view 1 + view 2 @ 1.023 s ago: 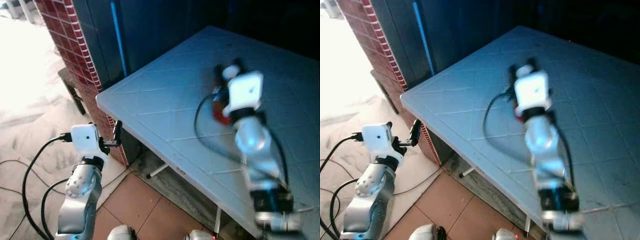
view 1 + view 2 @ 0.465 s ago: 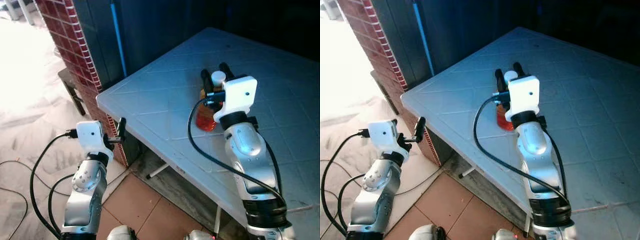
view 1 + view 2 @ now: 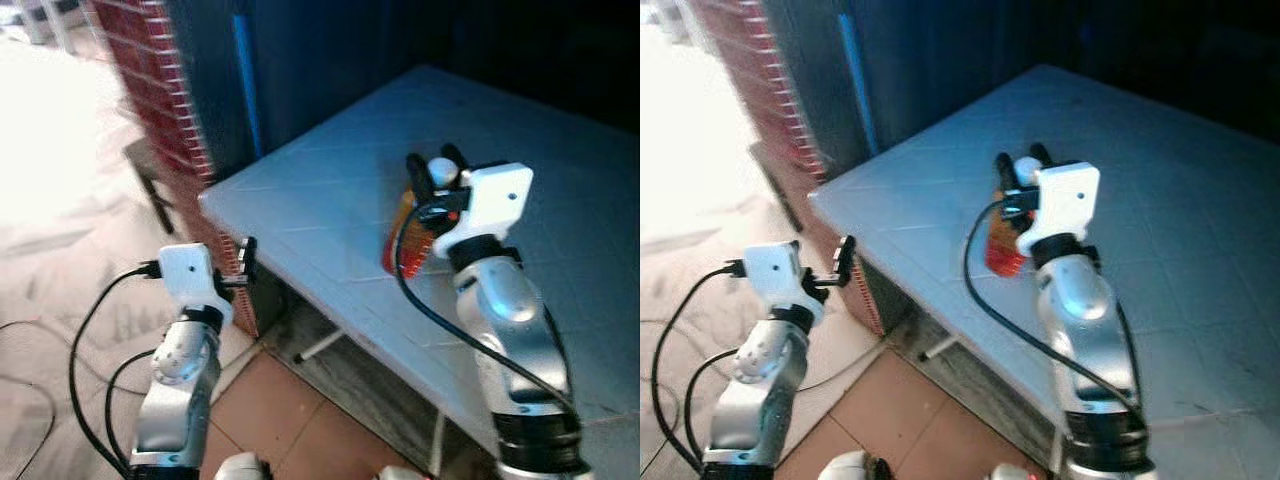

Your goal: Restocking fridge

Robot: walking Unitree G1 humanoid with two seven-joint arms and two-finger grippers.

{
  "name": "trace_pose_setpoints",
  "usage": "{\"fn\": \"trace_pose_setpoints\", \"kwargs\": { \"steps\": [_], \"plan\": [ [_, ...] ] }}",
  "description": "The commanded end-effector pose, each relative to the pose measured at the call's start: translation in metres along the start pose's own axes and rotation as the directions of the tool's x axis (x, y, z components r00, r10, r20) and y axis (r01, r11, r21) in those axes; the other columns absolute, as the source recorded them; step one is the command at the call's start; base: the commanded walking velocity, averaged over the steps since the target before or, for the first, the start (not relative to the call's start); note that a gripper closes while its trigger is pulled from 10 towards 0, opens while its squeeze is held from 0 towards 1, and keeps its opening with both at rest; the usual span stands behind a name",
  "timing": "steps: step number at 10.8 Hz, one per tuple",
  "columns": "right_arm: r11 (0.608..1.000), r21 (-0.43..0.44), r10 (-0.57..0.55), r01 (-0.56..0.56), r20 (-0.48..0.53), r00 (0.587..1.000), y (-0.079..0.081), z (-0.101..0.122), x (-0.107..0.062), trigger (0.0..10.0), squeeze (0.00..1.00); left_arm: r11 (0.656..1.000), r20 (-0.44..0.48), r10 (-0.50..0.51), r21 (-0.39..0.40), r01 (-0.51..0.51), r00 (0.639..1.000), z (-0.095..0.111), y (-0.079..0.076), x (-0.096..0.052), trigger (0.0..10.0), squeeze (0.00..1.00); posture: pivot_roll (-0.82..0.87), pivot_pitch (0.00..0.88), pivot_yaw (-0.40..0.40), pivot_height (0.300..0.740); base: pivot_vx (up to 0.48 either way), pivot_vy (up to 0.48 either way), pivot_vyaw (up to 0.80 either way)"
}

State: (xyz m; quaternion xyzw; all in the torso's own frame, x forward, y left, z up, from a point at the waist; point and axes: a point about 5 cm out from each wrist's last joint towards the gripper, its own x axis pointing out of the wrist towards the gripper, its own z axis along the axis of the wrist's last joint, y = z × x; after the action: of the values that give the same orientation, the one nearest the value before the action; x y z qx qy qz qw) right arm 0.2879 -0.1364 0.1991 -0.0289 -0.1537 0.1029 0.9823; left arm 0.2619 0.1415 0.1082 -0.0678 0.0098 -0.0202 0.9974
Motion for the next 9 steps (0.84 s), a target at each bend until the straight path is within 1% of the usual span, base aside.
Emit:
{"fn": "trace_pose_setpoints", "kwargs": {
  "steps": [1,2,4,5,6,7,8,9],
  "plan": [
    [1.0,-0.026,-0.005,0.005,-0.004,1.0,0.003,0.003,0.007,10.0,0.0,1.0,-0.003,0.022,0.021,-0.022,1.0,-0.001,0.005,0.0,10.0,0.0,-0.01,0.0,0.023,0.74,0.0,0.401,0.0],
    [1.0,-0.027,0.0,0.0,0.007,1.0,0.003,0.008,0.013,10.0,0.0,0.999,-0.007,0.026,0.027,-0.026,1.0,-0.001,0.006,0.001,10.0,0.0,-0.01,0.0,0.02,0.74,0.0,0.446,0.0],
    [0.999,-0.02,-0.047,0.046,-0.034,0.998,0.002,0.004,0.018,10.0,0.0,0.999,0.003,0.032,0.028,-0.032,0.999,-0.001,0.006,0.001,10.0,0.0,-0.01,0.0,0.016,0.74,0.0,0.446,0.0],
    [1.0,0.008,0.019,-0.019,-0.065,0.998,0.007,0.0,0.016,10.0,0.0,0.999,0.0,0.039,0.032,-0.039,0.999,-0.001,0.006,0.0,10.0,0.0,-0.01,0.0,0.014,0.74,0.0,0.446,0.0],
    [1.0,0.0,0.031,-0.031,-0.038,0.999,0.008,0.003,0.015,10.0,0.0,0.998,0.027,0.042,0.049,-0.043,0.999,0.001,0.006,0.0,10.0,0.0,-0.01,0.0,0.015,0.74,0.0,0.0,0.0],
    [0.996,-0.034,0.085,-0.085,0.006,0.996,0.014,0.009,0.013,10.0,0.0,0.999,0.02,0.043,0.021,-0.044,0.999,-0.001,0.005,0.0,10.0,0.0,-0.01,0.0,0.015,0.74,0.0,0.0,0.55],
    [0.994,-0.067,0.091,-0.089,0.019,0.996,0.015,0.011,0.013,10.0,0.0,0.998,0.03,0.053,0.026,-0.054,0.998,0.0,0.006,0.0,10.0,0.0,-0.01,0.0,0.015,0.74,0.0,0.0,0.8],
    [0.992,-0.073,0.103,-0.101,0.025,0.994,0.016,0.012,0.011,10.0,0.0,0.998,0.035,0.058,0.022,-0.058,0.998,0.001,0.006,0.0,10.0,0.0,-0.01,0.0,0.015,0.74,0.0,0.0,0.8]
  ]
}}
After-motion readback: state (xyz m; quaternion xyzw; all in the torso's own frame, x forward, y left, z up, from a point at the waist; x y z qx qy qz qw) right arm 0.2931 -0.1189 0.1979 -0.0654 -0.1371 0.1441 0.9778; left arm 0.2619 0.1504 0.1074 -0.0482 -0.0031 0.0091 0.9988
